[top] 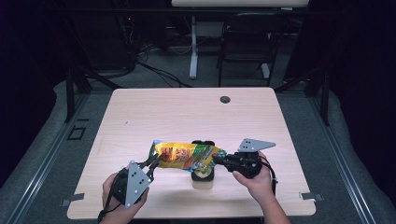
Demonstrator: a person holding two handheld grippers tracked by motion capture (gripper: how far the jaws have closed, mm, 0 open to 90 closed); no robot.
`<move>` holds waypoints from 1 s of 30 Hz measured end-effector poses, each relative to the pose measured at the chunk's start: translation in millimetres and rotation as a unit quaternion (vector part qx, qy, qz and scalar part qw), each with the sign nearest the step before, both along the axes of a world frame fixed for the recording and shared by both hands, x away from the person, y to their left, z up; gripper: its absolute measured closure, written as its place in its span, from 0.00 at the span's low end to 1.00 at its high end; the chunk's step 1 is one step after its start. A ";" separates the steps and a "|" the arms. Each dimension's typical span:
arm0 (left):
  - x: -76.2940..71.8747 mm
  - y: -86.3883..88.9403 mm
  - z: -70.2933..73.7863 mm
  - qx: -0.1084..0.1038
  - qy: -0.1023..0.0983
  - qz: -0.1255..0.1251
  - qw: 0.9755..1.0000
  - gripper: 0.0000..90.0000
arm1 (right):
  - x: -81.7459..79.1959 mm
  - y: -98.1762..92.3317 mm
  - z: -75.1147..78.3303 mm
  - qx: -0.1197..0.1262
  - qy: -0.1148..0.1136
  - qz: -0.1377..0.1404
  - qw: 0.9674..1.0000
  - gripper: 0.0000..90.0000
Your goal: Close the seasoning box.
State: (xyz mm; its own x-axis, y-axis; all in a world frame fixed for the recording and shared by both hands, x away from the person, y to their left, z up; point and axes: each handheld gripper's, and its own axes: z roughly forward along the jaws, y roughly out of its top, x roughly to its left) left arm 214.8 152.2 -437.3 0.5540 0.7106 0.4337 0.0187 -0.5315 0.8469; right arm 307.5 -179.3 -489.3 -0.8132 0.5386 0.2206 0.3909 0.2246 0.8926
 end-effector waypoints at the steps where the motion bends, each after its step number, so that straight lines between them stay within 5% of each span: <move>1: -0.1 -0.1 0.0 0.000 0.000 0.000 1.000 0.97 | -0.1 0.4 -0.7 0.000 0.001 -0.002 1.000 0.93; 30: -1.3 12.3 -13.5 -0.012 0.009 0.007 1.000 0.97 | 0.5 7.2 -8.2 0.004 0.006 0.025 1.000 0.98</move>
